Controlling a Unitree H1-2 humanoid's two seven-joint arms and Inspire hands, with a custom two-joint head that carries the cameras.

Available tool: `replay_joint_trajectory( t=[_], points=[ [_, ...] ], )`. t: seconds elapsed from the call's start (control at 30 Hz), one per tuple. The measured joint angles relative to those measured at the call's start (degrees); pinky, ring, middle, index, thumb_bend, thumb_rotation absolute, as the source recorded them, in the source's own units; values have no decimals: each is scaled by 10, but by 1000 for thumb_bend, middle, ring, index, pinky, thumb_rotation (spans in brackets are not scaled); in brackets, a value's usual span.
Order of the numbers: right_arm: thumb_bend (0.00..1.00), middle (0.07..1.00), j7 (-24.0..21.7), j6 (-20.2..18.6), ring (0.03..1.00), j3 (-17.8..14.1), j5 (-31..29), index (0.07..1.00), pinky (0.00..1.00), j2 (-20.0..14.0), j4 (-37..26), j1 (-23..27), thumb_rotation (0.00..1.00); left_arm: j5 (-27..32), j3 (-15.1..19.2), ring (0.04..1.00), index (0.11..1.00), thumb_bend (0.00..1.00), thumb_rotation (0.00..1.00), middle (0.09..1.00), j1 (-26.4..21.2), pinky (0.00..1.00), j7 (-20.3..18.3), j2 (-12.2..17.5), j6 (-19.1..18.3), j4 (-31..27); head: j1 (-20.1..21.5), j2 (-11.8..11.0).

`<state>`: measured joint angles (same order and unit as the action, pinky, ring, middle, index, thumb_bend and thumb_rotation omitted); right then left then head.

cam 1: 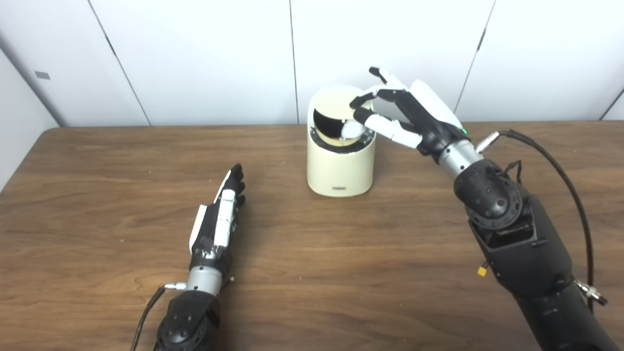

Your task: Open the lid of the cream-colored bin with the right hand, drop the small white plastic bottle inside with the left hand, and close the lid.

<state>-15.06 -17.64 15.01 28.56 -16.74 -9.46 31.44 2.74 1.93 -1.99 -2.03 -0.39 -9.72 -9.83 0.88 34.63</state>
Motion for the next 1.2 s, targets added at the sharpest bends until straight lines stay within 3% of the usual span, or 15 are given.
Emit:
replay_joint_trajectory(
  t=[0.53,1.2],
  points=[
    [517,992,-33,1,1000,33,26,722,979,-3,-2,-11,1000,0,0,1000,998,587,1000,1000,0,1000,0,-1,-1,0,-2,4],
    [514,998,-36,2,1000,37,36,735,1000,-5,-3,-15,1000,-2,-4,1000,997,616,1000,1000,-1,1000,13,-4,-1,-1,-8,6]
  ],
)
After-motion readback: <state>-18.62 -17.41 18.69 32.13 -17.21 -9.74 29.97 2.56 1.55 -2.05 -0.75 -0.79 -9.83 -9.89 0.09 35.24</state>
